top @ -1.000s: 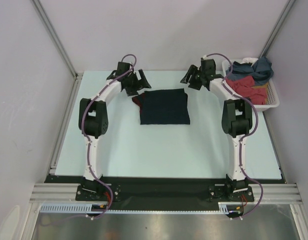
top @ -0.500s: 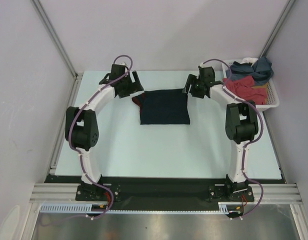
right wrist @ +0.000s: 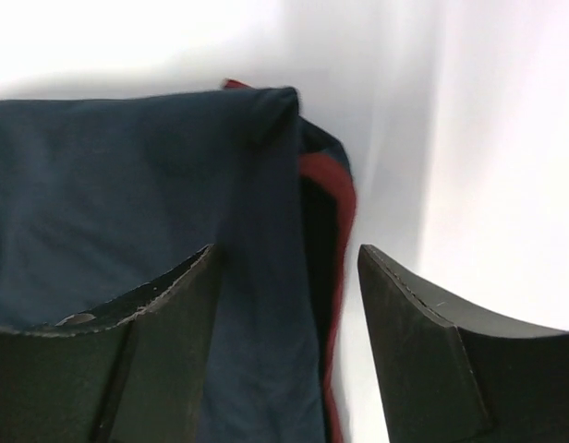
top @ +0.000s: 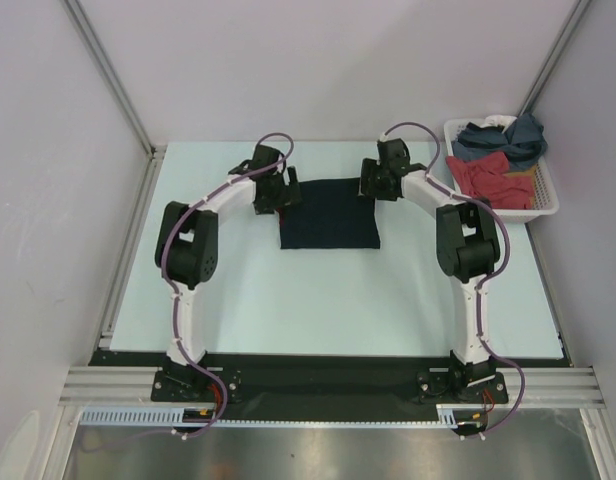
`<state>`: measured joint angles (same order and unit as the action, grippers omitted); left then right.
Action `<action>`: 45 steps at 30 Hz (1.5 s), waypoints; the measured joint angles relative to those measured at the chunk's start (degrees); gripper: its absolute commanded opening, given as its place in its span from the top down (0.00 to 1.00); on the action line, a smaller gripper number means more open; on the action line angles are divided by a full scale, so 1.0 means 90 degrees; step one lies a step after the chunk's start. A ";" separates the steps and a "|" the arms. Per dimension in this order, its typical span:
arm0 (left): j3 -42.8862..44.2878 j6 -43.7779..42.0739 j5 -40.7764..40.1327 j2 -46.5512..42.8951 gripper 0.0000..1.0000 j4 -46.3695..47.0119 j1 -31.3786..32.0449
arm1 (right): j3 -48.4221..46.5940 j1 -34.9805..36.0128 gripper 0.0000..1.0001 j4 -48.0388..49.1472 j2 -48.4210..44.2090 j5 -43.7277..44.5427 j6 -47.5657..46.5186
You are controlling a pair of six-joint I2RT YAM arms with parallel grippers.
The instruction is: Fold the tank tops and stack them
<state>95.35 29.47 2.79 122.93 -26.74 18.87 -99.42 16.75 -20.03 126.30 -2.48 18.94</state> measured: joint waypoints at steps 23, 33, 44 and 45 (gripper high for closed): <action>0.1443 0.0049 -0.0124 0.1168 0.58 -0.0304 0.0012 | -0.0090 0.0039 0.63 0.0005 0.0389 -0.0250 0.0041; 0.0624 0.0248 0.1632 0.1120 1.00 0.1207 -0.0282 | 0.0274 -0.0270 0.83 0.0758 0.0391 -0.1773 0.0449; -0.0942 0.1241 0.3725 0.0923 1.00 0.3463 -0.0911 | 0.0855 -0.0767 0.85 0.2079 0.0483 -0.3699 0.1401; -0.1039 0.1299 0.3806 0.0916 1.00 0.3589 -0.0942 | 0.0928 -0.0806 0.86 0.2222 0.0483 -0.3815 0.1486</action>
<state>86.00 41.17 37.04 131.17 5.56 10.39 -91.07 9.50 -0.03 130.65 -36.82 32.32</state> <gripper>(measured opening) 0.022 0.154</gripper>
